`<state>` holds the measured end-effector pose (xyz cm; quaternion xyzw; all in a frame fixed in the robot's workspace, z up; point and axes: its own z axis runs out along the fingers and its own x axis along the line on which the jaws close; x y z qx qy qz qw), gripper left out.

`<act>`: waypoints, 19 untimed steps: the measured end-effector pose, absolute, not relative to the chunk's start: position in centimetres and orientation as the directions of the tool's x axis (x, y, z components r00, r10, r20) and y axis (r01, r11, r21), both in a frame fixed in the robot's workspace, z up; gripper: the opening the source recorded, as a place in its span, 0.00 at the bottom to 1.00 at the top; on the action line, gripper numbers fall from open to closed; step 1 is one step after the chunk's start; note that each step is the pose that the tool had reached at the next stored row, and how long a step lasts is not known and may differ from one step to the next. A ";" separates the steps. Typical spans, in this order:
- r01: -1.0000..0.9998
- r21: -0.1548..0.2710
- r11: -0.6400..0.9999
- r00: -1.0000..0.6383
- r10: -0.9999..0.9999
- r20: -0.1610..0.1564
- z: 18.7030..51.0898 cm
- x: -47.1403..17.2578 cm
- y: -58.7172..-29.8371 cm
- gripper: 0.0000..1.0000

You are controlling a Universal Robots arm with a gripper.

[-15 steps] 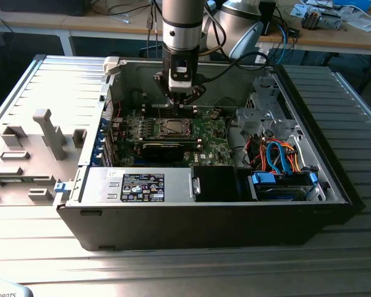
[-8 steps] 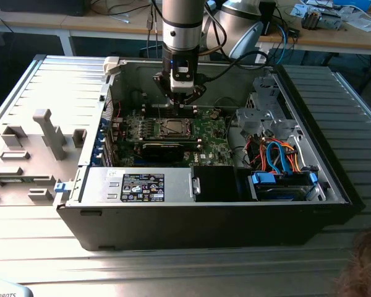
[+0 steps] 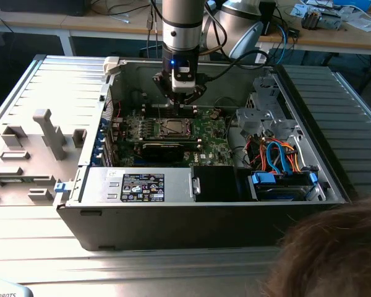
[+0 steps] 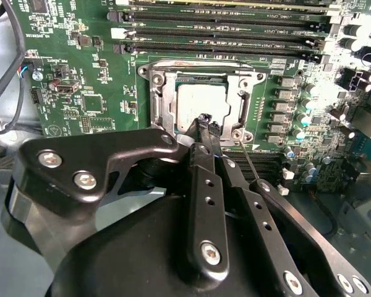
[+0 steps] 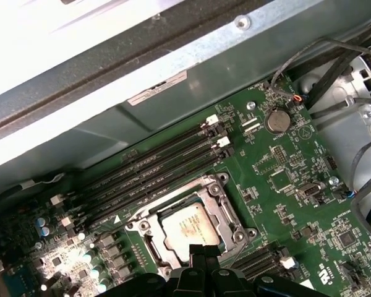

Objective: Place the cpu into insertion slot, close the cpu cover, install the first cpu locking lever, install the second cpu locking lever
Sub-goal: 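Install the first cpu locking lever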

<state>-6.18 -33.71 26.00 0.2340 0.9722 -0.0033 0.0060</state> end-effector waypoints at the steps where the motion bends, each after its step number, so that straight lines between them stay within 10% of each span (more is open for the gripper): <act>1: 0.452 -0.004 0.892 -0.892 0.452 -0.013 26.0 -6.2 -33.7 0.11; 19: 0.393 -0.004 0.920 -0.920 0.393 -0.013 26.0 -6.2 -33.7 0.11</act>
